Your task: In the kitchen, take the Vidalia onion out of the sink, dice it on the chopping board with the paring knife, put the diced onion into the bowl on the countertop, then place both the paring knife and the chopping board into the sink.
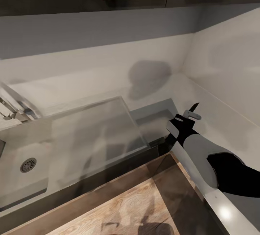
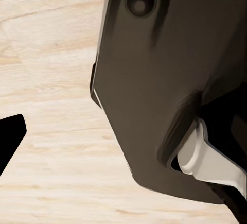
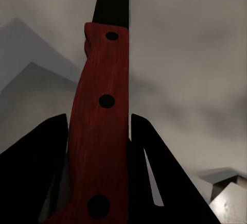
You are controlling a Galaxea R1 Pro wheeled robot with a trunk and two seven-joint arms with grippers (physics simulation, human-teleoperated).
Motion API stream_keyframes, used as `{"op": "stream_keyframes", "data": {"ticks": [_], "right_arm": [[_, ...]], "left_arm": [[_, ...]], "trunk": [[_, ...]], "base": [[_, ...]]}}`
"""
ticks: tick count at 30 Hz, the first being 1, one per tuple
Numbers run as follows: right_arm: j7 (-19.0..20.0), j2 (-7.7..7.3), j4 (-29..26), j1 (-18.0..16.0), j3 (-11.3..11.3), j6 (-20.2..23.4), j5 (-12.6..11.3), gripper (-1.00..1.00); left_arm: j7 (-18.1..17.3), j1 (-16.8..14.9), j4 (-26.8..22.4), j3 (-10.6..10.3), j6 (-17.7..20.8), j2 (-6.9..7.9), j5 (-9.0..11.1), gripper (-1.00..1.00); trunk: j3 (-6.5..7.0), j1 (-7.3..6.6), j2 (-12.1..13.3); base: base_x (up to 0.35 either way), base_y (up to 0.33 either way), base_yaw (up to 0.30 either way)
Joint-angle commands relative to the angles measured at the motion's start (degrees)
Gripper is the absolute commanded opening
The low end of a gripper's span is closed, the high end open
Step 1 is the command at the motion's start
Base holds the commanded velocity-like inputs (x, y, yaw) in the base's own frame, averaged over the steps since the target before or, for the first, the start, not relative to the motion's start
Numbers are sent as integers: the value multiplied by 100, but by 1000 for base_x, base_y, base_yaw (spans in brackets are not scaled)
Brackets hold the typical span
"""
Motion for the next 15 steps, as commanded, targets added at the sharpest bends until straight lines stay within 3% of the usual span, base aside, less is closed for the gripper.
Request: {"op": "stream_keyframes", "data": {"ticks": [1,6,8,15], "right_arm": [[-12,-6,85,-1,15,17,-221,-100],[-27,-36,-385,2,96,333,-214,-100],[-38,-85,-793,0,103,756,-212,-100],[-50,-163,-1303,1,98,1191,-211,-100]], "left_arm": [[16,-7,8,3,-95,0,165,100],[23,-7,8,1,-478,-4,346,100],[20,-7,8,1,-522,-6,358,100],[11,-7,4,1,-553,-8,368,100]], "trunk": [[-9,5,-6],[-9,5,-6],[-9,5,-6],[-9,5,-6]], "base": [[0,0,0],[0,0,0],[0,0,0],[0,0,0]]}}
